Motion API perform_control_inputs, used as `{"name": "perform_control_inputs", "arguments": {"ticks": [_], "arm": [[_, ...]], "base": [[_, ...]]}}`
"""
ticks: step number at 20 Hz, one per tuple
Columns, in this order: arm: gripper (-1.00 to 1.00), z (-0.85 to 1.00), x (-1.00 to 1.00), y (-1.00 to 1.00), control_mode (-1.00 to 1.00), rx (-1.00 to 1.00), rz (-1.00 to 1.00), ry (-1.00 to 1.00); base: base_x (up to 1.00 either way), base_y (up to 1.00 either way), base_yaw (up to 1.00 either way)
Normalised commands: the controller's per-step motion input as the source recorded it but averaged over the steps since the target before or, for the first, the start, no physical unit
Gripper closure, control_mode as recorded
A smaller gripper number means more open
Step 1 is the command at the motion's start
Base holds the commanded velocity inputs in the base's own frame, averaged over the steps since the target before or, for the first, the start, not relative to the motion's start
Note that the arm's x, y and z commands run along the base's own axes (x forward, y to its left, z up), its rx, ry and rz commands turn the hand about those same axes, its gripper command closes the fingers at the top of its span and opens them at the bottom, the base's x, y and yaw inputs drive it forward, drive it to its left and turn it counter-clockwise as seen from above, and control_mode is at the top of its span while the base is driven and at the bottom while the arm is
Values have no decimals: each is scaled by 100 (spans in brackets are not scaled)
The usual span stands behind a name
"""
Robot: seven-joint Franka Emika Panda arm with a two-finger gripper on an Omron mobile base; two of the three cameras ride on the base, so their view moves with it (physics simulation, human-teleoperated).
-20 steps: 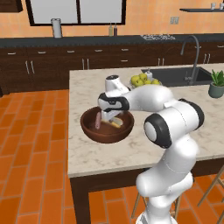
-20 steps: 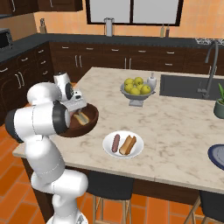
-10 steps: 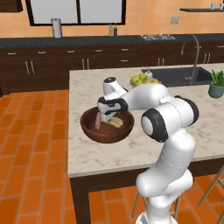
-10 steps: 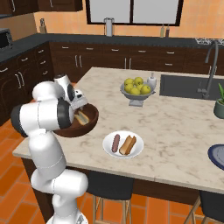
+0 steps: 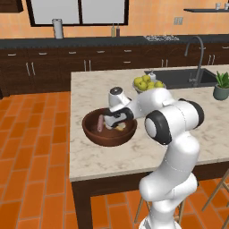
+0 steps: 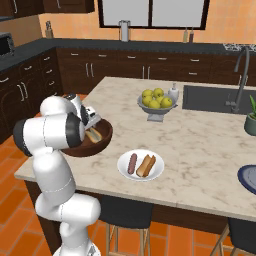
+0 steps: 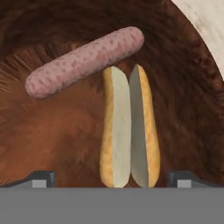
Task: Place one bun and one sausage from the bowl on each plate.
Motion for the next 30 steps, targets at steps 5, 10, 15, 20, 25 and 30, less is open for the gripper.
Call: {"name": "perform_control_inputs", "arguments": {"ticks": [5, 10, 15, 20, 25, 30], "arm": [[-100, -10, 3, 0, -100, -1, 0, -3], [-100, -23, 0, 0, -100, -3, 0, -5], [-100, -14, 6, 0, -100, -1, 0, 0], [-100, 0, 17, -3, -100, 0, 0, 0], [-100, 0, 19, -6, -100, 0, 0, 0], [-100, -4, 15, -2, -100, 0, 0, 0]], "base": [[0, 0, 0], [0, 0, 0], [0, 0, 0], [0, 0, 0], [0, 0, 0], [0, 0, 0]]}}
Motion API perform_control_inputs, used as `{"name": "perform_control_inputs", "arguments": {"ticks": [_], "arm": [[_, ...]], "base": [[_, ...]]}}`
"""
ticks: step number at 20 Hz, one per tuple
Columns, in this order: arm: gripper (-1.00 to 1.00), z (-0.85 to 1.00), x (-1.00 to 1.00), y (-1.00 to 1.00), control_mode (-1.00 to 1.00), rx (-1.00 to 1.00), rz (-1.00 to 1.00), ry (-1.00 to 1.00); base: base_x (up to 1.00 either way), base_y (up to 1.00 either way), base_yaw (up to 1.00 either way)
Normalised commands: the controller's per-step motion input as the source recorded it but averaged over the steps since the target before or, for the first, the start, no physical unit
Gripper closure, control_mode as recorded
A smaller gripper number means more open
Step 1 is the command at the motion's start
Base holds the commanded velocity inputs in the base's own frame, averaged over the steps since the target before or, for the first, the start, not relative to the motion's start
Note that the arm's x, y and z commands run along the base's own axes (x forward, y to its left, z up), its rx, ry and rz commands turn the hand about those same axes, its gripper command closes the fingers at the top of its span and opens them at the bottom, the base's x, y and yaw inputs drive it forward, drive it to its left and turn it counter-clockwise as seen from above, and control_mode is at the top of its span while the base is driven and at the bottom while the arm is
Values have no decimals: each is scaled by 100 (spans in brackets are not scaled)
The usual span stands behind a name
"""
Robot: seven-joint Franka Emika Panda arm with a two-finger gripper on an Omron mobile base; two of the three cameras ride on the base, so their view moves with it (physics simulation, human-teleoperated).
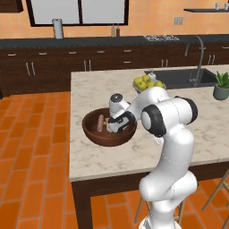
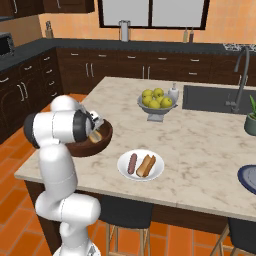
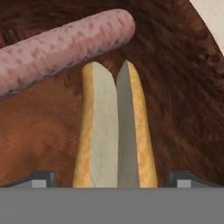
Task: Place one bun and one sausage from the bowl on each plate.
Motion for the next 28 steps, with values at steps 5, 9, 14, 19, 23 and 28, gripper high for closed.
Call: {"name": "perform_control_inputs", "arguments": {"ticks": [5, 9, 14, 19, 23, 28], "arm": [[-100, -21, 0, 0, -100, 0, 0, 0], [-100, -14, 0, -1, -100, 0, 0, 0], [-100, -1, 13, -1, -100, 0, 0, 0], [-100, -1, 3, 0, -100, 0, 0, -1], [-100, 0, 0, 0, -100, 0, 0, 0], [-100, -13, 24, 0, -100, 0, 0, 0]], "base": [[0, 0, 0], [0, 0, 0], [0, 0, 0], [0, 0, 0], [0, 0, 0], [0, 0, 0]]}}
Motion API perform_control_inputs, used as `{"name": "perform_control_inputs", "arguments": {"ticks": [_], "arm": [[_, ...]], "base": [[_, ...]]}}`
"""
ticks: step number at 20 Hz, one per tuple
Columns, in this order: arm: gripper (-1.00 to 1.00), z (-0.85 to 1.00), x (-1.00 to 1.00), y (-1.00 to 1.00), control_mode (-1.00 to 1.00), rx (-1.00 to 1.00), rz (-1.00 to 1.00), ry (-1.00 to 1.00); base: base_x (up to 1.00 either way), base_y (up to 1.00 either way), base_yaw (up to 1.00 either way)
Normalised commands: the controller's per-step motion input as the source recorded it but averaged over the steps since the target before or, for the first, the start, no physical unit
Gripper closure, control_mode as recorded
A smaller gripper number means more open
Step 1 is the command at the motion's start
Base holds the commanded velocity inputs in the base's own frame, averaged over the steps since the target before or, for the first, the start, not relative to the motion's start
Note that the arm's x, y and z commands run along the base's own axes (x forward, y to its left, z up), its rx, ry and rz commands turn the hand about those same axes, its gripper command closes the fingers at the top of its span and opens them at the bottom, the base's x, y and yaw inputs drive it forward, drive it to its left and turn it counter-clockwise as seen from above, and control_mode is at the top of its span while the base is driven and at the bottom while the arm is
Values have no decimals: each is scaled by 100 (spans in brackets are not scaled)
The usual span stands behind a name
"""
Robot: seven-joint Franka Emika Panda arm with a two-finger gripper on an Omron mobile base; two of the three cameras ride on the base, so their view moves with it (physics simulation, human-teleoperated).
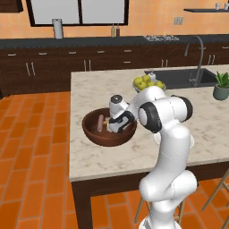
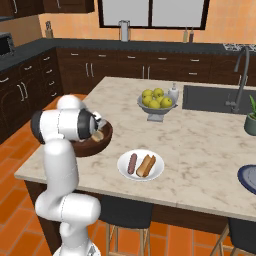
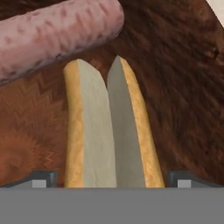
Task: Place one bun and one sausage from the bowl on each plate.
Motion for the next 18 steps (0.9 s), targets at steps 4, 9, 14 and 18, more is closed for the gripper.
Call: {"name": "perform_control_inputs", "arguments": {"ticks": [4, 9, 14, 18], "arm": [[-100, -6, 5, 0, -100, 0, 0, 0], [100, 0, 0, 0, -100, 0, 0, 0], [100, 0, 0, 0, -100, 0, 0, 0], [100, 13, -14, -1, -100, 0, 0, -2]], "base": [[0, 0, 0], [0, 0, 0], [0, 0, 0], [0, 0, 0]]}}
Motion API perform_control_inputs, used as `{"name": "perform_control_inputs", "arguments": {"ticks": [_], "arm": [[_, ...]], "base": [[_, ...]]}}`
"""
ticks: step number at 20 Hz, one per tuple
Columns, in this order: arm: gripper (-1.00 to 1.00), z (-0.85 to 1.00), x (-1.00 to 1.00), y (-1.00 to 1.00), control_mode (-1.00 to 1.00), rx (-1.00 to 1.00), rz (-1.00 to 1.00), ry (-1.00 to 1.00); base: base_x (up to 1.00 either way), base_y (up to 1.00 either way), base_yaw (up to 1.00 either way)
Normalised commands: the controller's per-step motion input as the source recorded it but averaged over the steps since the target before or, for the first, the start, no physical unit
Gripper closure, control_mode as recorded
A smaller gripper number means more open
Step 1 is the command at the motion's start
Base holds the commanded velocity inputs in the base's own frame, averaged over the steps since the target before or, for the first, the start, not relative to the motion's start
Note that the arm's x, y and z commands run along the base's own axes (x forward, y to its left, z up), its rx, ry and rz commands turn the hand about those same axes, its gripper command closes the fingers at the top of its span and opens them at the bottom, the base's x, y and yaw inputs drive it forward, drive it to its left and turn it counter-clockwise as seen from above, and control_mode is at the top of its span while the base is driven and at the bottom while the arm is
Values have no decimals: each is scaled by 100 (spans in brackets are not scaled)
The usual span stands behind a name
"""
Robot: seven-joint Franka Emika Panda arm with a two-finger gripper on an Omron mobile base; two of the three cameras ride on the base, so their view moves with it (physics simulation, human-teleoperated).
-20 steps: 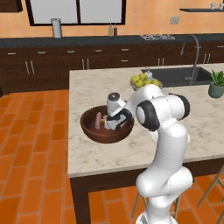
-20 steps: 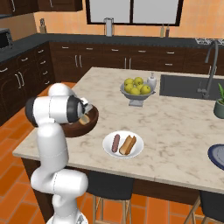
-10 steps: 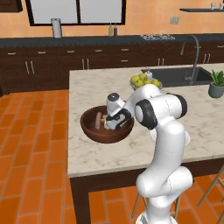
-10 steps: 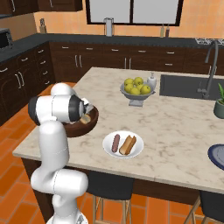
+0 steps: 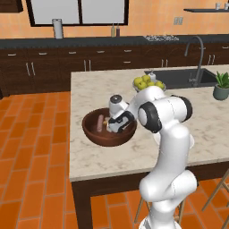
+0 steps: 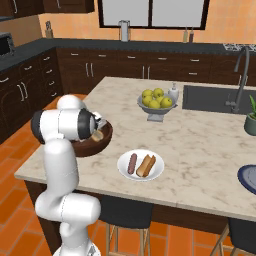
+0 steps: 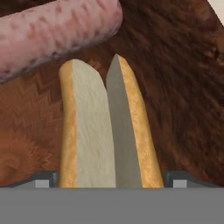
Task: Place one bun and one sausage from the bowl on each plate.
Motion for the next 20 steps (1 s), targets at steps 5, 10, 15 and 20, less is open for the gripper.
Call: {"name": "perform_control_inputs", "arguments": {"ticks": [5, 10, 15, 20], "arm": [[100, 97, -49, -1, -100, 0, -14, 0], [100, 100, -56, -1, -100, 0, -25, 1], [100, 95, -72, -31, -100, 7, -40, 9], [100, 59, -70, -31, -100, 23, -38, 11]], "base": [[0, 0, 0], [0, 0, 0], [0, 0, 0], [0, 0, 0]]}}
